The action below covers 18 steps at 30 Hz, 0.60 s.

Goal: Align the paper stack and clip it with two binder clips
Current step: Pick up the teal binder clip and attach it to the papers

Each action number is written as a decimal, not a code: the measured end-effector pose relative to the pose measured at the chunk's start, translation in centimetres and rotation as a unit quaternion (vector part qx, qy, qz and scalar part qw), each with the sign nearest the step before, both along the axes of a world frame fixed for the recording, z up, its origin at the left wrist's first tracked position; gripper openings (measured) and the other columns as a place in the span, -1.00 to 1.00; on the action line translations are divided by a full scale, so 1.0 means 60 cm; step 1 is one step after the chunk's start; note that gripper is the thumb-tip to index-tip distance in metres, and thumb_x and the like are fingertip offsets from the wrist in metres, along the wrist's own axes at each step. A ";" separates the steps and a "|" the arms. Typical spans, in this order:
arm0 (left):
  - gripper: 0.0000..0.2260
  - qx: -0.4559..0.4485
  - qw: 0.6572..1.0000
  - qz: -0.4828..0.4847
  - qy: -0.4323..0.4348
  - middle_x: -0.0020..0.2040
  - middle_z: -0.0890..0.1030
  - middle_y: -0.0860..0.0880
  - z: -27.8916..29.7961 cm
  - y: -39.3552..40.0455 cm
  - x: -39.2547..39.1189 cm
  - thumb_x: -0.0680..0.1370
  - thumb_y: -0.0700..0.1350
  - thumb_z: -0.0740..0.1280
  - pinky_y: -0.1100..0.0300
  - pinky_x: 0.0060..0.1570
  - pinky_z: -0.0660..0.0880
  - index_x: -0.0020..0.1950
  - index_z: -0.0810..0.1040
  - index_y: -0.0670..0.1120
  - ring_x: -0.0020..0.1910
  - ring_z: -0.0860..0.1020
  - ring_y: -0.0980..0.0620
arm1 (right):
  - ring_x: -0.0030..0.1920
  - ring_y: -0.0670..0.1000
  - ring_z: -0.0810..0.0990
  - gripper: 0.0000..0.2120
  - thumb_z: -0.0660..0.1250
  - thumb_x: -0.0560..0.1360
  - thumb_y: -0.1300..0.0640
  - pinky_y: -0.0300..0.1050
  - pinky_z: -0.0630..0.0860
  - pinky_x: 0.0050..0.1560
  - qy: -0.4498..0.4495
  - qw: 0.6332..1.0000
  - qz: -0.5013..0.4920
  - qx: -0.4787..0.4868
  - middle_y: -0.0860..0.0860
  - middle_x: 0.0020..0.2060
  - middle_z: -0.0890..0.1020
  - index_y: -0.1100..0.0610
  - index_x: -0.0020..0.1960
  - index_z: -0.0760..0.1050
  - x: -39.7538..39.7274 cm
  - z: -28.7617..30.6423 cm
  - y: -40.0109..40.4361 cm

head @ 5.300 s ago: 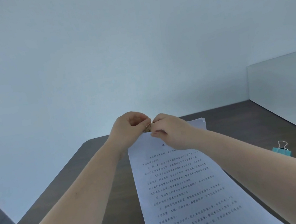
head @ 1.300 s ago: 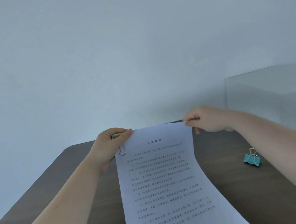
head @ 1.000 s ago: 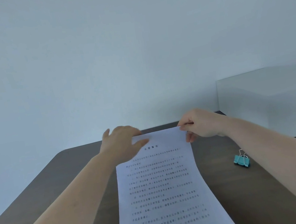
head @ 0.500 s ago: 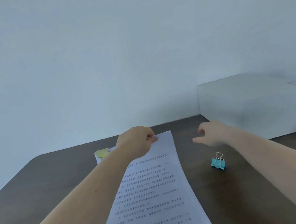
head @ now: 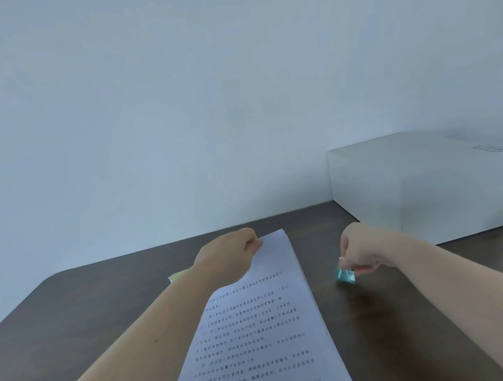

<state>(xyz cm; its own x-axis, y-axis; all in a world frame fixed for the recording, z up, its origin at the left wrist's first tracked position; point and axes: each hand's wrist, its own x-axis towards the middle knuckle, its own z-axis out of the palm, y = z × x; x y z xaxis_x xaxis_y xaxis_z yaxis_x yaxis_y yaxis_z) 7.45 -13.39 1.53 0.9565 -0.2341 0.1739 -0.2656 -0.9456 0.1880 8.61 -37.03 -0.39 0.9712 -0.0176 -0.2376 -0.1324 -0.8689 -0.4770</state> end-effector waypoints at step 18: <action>-0.74 -0.013 0.999 -0.030 -0.007 -0.35 0.44 0.11 0.022 0.026 -0.001 0.59 0.08 0.23 0.26 -0.37 0.40 0.15 0.54 -0.04 -0.46 0.43 0.10 | -0.16 0.00 0.47 -0.87 0.32 0.53 0.07 -0.16 0.43 -0.12 -0.231 0.932 0.280 -0.005 -0.03 -0.15 0.55 0.08 -0.16 0.48 0.002 0.104 0.129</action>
